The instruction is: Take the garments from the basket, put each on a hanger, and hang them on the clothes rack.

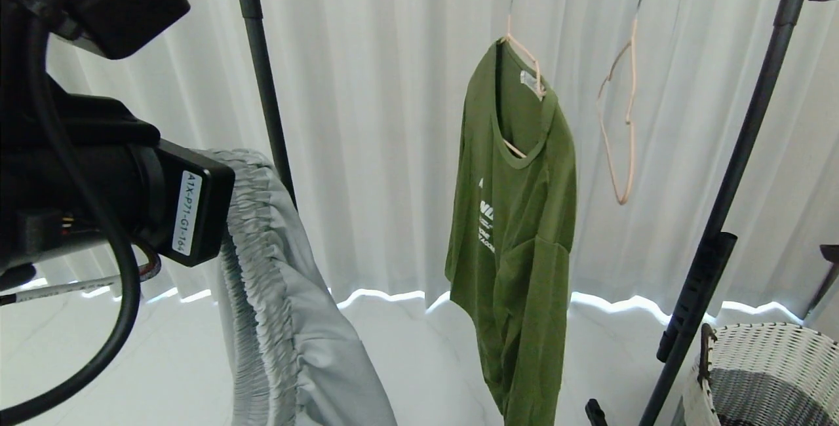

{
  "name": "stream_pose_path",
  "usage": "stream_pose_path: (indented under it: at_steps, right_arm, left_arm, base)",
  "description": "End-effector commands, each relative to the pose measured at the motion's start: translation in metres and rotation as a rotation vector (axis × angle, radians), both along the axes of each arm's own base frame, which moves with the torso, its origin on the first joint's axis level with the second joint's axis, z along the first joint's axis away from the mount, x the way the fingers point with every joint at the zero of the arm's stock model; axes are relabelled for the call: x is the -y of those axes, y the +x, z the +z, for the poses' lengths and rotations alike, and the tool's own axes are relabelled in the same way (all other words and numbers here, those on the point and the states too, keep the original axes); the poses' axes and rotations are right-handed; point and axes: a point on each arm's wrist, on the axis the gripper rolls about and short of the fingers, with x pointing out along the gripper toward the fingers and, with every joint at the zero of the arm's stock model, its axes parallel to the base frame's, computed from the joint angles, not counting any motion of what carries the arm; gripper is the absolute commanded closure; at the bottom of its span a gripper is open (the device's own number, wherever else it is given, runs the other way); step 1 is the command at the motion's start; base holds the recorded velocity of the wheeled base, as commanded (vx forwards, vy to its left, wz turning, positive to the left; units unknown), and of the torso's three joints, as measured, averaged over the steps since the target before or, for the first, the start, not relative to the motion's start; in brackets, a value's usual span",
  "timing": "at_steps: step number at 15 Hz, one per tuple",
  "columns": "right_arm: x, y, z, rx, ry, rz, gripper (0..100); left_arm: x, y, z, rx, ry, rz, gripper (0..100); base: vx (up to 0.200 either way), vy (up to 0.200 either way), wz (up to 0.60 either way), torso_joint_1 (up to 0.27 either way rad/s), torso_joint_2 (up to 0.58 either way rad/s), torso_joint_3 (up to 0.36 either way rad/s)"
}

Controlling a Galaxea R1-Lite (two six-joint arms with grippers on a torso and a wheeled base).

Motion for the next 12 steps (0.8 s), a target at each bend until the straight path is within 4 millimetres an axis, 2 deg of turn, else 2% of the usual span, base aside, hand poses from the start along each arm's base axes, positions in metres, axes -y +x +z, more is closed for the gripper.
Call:
stream_pose_path:
  at_steps: [1,3,10,12]
  right_arm:
    - [0.0001,0.0002,0.0001,0.0,-0.001,-0.002,0]
    - [0.0009,0.0006,-0.0011,-0.004,-0.003,-0.011,0]
    - [0.0039,-0.0037,-0.0033,0.013,0.012,-0.023,0]
    - [0.0042,-0.0047,-0.0042,0.013,0.016,-0.025,0]
  left_arm:
    - [0.0001,-0.0003,0.0002,0.001,-0.001,-0.001,100]
    - [0.0,-0.0001,-0.0002,0.0,-0.001,0.001,100]
    - [-0.0001,-0.0012,-0.0005,0.0,0.001,-0.003,100]
    - [-0.0002,-0.0013,-0.0001,0.001,0.0,-0.003,100]
  base:
    - [0.0,0.2,0.0,-0.002,0.0,-0.002]
    - [0.0,0.2,0.0,0.002,0.0,0.002]
    - [0.0,0.0,0.0,0.0,0.0,0.0]
    - [0.0,0.0,0.0,0.053,-0.16,-0.129]
